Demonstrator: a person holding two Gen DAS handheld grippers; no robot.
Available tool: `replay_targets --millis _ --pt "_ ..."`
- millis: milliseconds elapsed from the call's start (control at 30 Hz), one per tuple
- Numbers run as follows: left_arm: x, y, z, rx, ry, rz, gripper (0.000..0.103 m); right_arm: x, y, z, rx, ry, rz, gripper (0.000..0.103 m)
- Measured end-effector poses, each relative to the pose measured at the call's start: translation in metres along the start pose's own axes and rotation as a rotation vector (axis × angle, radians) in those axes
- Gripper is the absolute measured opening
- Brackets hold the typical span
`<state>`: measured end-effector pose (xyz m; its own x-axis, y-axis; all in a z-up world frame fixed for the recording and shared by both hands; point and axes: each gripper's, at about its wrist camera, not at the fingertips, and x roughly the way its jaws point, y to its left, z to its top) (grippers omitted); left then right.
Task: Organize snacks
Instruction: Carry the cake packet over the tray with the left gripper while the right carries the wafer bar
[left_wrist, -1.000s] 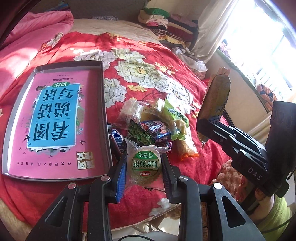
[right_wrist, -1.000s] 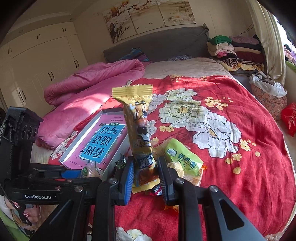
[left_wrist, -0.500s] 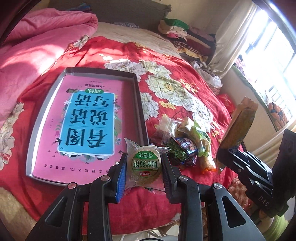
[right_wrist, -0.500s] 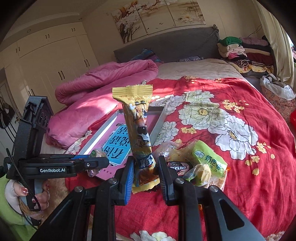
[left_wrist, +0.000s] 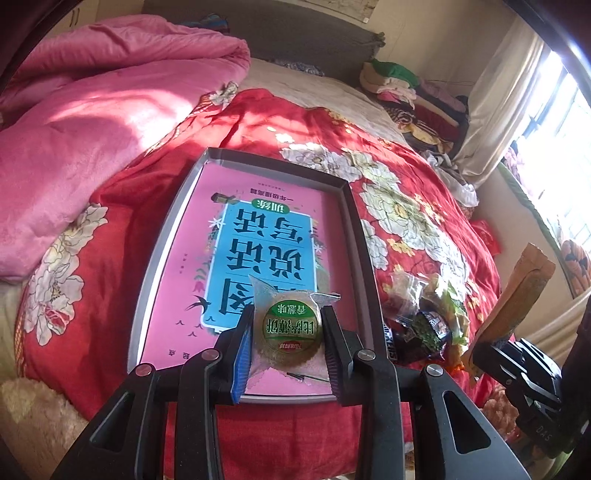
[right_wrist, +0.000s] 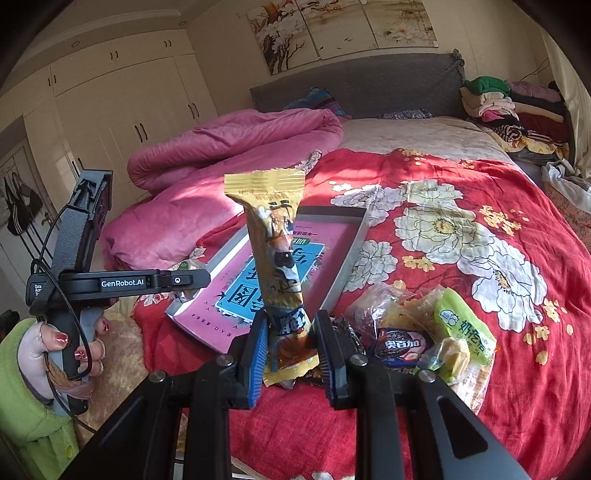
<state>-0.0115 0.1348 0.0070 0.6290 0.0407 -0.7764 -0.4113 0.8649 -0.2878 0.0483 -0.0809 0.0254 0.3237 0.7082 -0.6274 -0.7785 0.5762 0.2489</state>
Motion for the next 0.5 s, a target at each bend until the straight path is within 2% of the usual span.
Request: replay_targets --millis 500 --pt "0.028 0.024 -0.003 -0.009 0.028 0.033 0.035 0.057 0.035 0.005 -0.035 0.096 0.072 0.026"
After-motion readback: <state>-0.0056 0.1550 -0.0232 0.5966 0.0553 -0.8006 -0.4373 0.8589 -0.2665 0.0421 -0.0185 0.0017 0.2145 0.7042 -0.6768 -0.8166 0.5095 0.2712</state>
